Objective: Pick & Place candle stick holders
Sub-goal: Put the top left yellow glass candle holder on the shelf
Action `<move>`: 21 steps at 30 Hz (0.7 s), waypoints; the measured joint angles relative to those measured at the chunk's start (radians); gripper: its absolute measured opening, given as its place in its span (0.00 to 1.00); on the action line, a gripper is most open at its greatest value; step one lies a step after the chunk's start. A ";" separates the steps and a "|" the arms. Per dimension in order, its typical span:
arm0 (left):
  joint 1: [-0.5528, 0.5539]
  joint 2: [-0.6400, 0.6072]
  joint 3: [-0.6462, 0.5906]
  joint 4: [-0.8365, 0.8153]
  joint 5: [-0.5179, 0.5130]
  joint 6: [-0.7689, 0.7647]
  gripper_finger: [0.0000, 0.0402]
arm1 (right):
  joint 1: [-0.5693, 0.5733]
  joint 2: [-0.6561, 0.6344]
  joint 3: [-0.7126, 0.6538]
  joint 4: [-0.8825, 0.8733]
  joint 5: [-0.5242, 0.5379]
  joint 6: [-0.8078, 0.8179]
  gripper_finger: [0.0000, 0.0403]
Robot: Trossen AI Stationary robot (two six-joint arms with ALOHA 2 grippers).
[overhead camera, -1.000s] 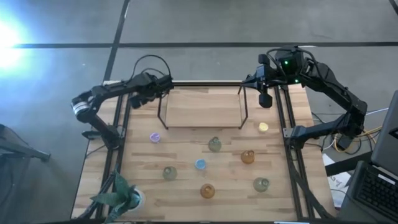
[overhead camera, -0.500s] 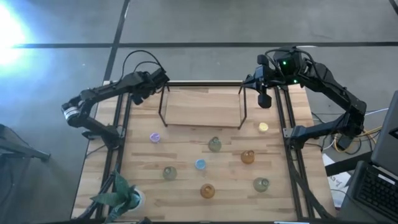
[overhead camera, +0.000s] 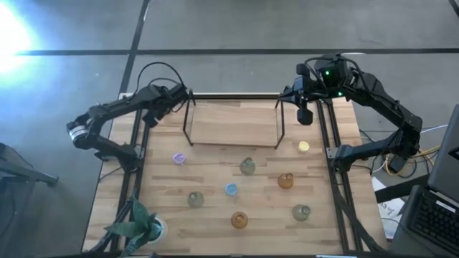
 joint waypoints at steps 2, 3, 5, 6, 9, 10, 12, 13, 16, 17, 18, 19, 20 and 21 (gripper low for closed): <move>0.012 0.000 -0.036 0.001 0.032 -0.008 0.46 | 0.000 0.000 -0.001 0.000 0.000 0.000 0.07; 0.019 0.000 -0.054 0.006 0.045 -0.008 0.46 | 0.000 0.000 -0.001 0.000 0.000 0.000 0.07; 0.032 -0.003 -0.089 0.036 0.074 -0.006 0.46 | 0.000 0.000 -0.001 0.000 0.000 0.000 0.07; 0.038 -0.005 -0.106 0.052 0.084 -0.005 0.46 | 0.000 0.000 -0.001 0.000 0.000 -0.001 0.07; 0.057 -0.011 -0.162 0.121 0.109 0.005 0.46 | 0.000 0.000 -0.001 0.000 0.000 -0.003 0.07; 0.066 -0.011 -0.177 0.146 0.112 0.015 0.46 | 0.000 0.000 -0.002 0.000 0.000 -0.003 0.07; 0.088 -0.012 -0.207 0.174 0.118 0.025 0.46 | 0.000 0.000 -0.002 0.000 0.000 -0.003 0.07; 0.099 -0.012 -0.220 0.191 0.120 0.035 0.46 | 0.000 0.000 -0.002 0.000 0.000 -0.003 0.07; 0.136 -0.012 -0.251 0.250 0.139 0.076 0.46 | 0.000 0.000 -0.003 0.000 0.000 -0.004 0.07; 0.147 -0.012 -0.261 0.260 0.145 0.082 0.46 | 0.000 0.000 -0.003 0.000 0.000 -0.004 0.07; 0.156 -0.012 -0.268 0.261 0.144 0.082 0.46 | 0.000 0.000 -0.004 0.001 0.000 -0.004 0.07; 0.167 -0.012 -0.274 0.264 0.144 0.082 0.46 | 0.000 0.000 -0.005 0.001 0.000 -0.004 0.07; 0.176 -0.012 -0.279 0.270 0.144 0.084 0.46 | 0.000 0.000 -0.007 0.001 0.000 -0.004 0.07; 0.188 -0.012 -0.281 0.278 0.143 0.095 0.46 | 0.000 0.000 -0.008 0.001 0.000 -0.004 0.07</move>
